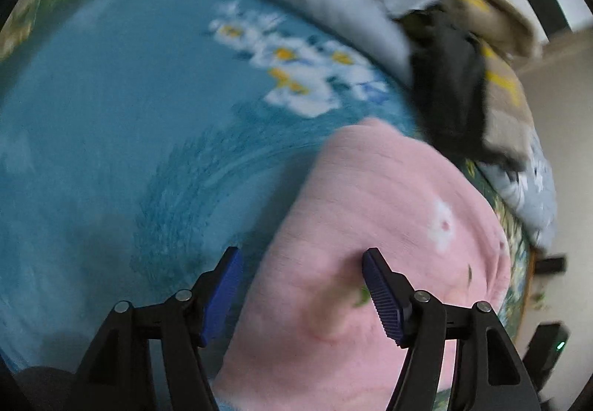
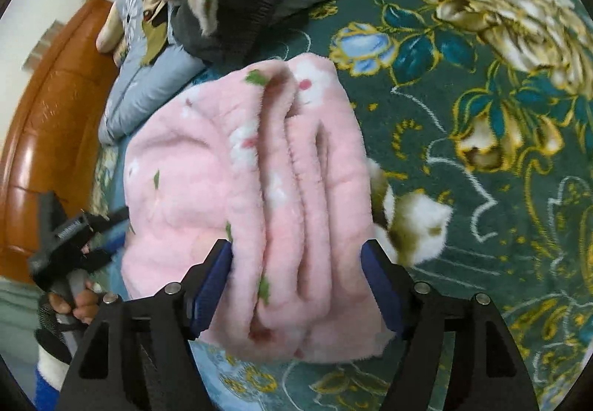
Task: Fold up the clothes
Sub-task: 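Grasp the folded fleece bundle with both grippers and lift it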
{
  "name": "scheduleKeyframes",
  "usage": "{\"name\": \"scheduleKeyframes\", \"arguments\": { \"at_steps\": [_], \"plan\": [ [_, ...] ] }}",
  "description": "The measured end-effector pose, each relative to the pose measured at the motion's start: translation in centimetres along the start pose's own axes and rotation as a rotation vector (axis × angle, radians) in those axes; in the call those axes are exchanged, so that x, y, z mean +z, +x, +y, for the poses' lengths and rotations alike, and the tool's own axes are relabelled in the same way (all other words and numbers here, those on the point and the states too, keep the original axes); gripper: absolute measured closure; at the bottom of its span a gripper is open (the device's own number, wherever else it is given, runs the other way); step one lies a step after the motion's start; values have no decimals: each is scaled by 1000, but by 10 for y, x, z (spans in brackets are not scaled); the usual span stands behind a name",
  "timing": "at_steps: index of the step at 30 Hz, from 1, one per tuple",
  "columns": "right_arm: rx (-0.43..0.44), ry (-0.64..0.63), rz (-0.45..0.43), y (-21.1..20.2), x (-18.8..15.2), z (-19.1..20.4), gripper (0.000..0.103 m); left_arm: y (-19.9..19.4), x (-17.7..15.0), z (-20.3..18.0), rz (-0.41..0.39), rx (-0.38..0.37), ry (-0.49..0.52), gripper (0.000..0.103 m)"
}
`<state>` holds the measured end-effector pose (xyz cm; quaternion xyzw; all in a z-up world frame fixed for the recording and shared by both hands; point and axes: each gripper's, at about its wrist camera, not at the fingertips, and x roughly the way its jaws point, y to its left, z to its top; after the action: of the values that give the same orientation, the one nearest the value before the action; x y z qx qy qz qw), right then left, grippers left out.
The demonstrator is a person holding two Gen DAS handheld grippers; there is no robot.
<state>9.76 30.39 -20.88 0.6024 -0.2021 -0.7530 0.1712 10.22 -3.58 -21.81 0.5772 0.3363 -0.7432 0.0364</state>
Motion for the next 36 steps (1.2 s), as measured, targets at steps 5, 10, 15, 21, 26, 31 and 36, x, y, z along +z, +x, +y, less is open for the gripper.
{"name": "scheduleKeyframes", "arguments": {
  "at_steps": [5, 10, 15, 21, 26, 31, 36],
  "plan": [
    [65, 149, 13, 17, 2, -18, 22, 16, 2, 11, 74, -65, -59, 27],
    [102, 237, 6, 17, -3, -20, 33, 23, 4, 18, 109, -88, -96, 28],
    [96, 249, -5, 10, -4, -10, 52, 14, 1, 3, 65, -86, 14, 60],
    [93, 234, -22, -4, -5, 2, 59, 5, -3, -9, 24, -71, 106, 74],
    [103, 224, -43, -18, -2, 14, 59, -7, -4, -16, -14, -107, 135, 77],
    [101, 197, -54, -26, 2, 32, 60, -21, -7, -25, -48, -151, 159, 79],
    [101, 159, -63, -32, 8, 55, 60, -40, 3, -29, -80, -174, 207, 80]
  ]
}}
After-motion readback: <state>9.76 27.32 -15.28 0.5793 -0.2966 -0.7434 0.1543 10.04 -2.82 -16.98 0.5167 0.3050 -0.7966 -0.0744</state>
